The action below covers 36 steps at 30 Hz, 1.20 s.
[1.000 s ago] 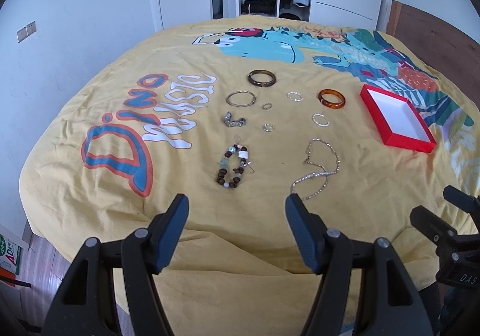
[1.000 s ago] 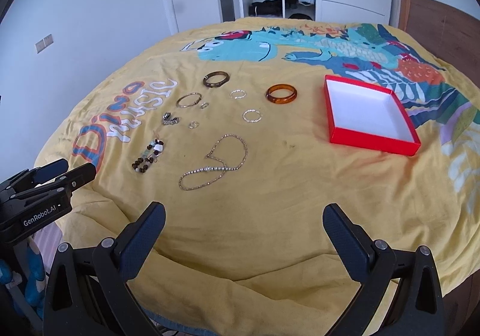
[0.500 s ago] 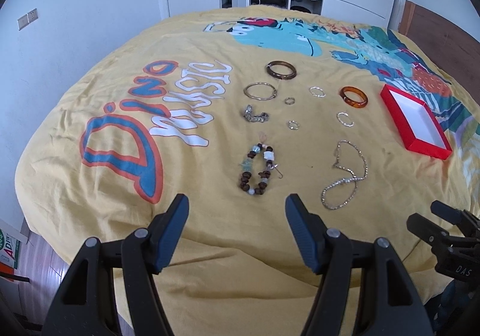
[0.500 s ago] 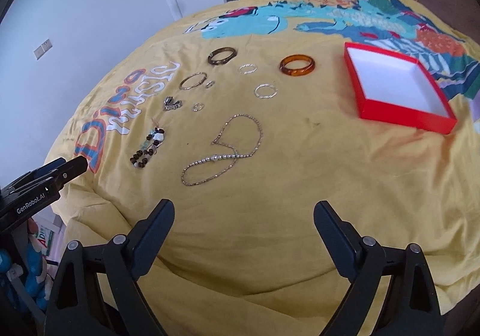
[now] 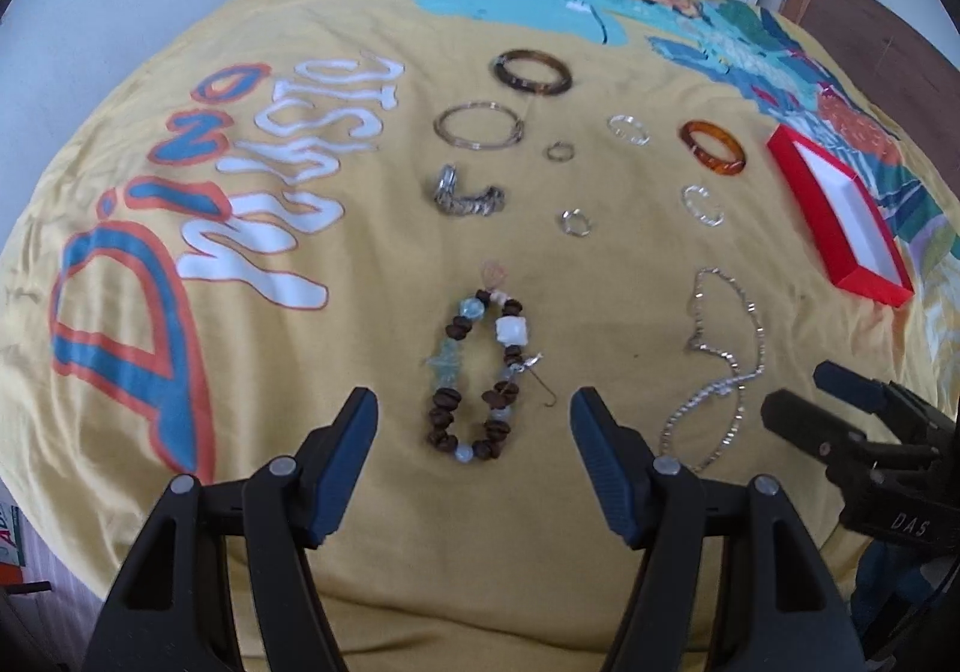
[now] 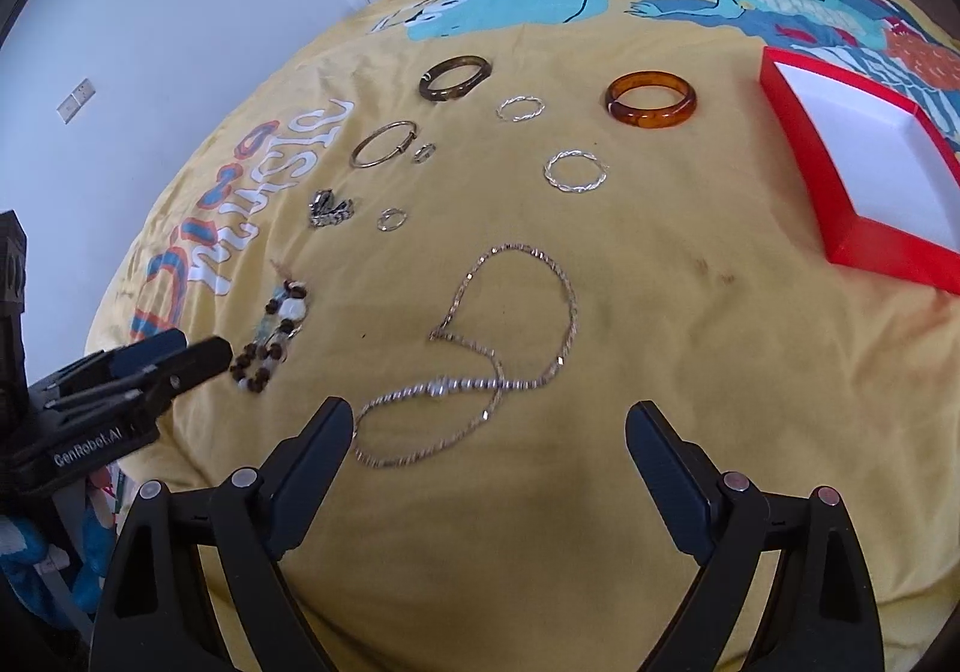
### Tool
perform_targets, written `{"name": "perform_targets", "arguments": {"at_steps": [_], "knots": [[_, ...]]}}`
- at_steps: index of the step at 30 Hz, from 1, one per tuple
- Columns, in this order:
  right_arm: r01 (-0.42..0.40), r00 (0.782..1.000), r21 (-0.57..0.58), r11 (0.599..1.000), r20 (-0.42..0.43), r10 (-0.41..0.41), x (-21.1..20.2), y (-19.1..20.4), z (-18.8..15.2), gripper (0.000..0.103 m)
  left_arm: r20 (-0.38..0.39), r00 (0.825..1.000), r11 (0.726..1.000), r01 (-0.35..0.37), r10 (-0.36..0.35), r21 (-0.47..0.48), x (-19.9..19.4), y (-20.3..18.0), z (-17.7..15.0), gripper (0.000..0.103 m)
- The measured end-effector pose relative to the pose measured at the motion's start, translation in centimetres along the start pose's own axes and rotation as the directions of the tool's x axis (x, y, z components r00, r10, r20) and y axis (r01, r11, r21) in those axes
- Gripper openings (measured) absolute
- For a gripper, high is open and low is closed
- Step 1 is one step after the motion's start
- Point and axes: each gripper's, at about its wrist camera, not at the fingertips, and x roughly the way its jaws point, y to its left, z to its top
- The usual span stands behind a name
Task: Organize jewelry
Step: 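Grasp the beaded bracelet with the left tool while the right tool grasps the silver necklace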
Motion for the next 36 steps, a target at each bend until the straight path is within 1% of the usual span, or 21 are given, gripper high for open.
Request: {"name": "perform_targets", "arguments": {"at_steps": [4,7,9,12,15,16,17,18,20,21,22,23,24,26,31,36], "knots": [[0.005,0.999,0.015,1.000,-0.032,-0.004,2.2,-0.4,0.8,0.089,-0.059,0.998,1.000,0.018,-0.019,-0.023,2.3,0.5,0.1,0.065],[0.020,0.998,0.021,1.000,-0.062,-0.019,3.8,-0.6,1.0,0.086,-0.077,0.997,0.999,0.024,-0.027,-0.032,3.2,0.7,0.3,0.065],[0.030,0.997,0.028,0.999,-0.077,-0.028,4.8,-0.7,0.9,0.086,-0.092,0.995,0.999,0.025,-0.028,-0.028,3.8,0.6,0.4,0.065],[0.049,0.996,0.016,0.999,-0.076,-0.048,5.3,-0.4,0.8,0.084,-0.114,0.993,0.999,0.025,-0.029,-0.038,4.8,0.7,0.5,0.064],[0.073,0.995,-0.018,0.997,-0.067,-0.074,5.3,-0.1,0.4,0.073,-0.114,0.993,0.999,0.026,-0.031,-0.046,4.9,0.9,0.6,0.063],[0.078,0.995,-0.022,0.997,-0.063,-0.079,5.2,-0.2,0.3,0.065,-0.111,0.993,0.999,0.023,-0.028,-0.041,4.8,0.8,0.5,0.062],[0.082,0.995,-0.022,0.996,-0.058,-0.083,5.1,-0.4,0.3,0.058,-0.109,0.994,0.999,0.021,-0.025,-0.038,4.9,0.7,0.6,0.057],[0.084,0.995,-0.021,0.996,-0.056,-0.085,4.9,-0.6,0.2,0.054,-0.107,0.994,0.999,0.018,-0.022,-0.033,4.8,0.5,0.6,0.051],[0.079,0.995,-0.015,0.997,-0.055,-0.080,4.4,-1.2,0.1,0.033,-0.102,0.995,1.000,0.012,-0.015,-0.024,4.8,0.4,0.6,0.044],[0.070,0.996,-0.010,0.997,-0.056,-0.071,4.2,-1.5,0.1,0.030,-0.098,0.995,1.000,0.012,-0.014,-0.019,4.6,0.3,0.5,0.038],[0.063,0.996,-0.011,0.998,-0.057,-0.063,3.9,-1.6,0.0,0.022,-0.096,0.995,1.000,0.011,-0.013,-0.015,4.6,0.2,0.5,0.035],[0.058,0.997,-0.015,0.998,-0.059,-0.059,3.7,-1.7,-0.1,0.019,-0.094,0.996,1.000,0.010,-0.011,-0.012,4.5,0.1,0.5,0.029],[0.055,0.997,-0.019,0.998,-0.060,-0.056,3.5,-1.7,-0.3,0.018,-0.092,0.996,1.000,0.015,-0.016,-0.011,4.4,0.0,0.4,0.020],[0.050,0.996,-0.035,0.998,-0.067,-0.052,2.9,-1.6,-0.9,0.015,-0.094,0.995,0.999,0.031,-0.032,-0.012,4.2,0.1,0.3,0.012],[0.041,0.997,-0.049,0.998,-0.066,-0.044,1.3,-1.4,-2.1,0.014,-0.062,0.997,0.999,0.034,-0.035,-0.011,2.6,-0.1,-0.3,0.010],[0.027,0.999,-0.044,0.999,-0.028,-0.028,-1.5,-1.4,-2.9,0.014,-0.009,1.000,1.000,0.024,-0.024,0.015,-0.1,-1.0,-1.2,0.010]]}}
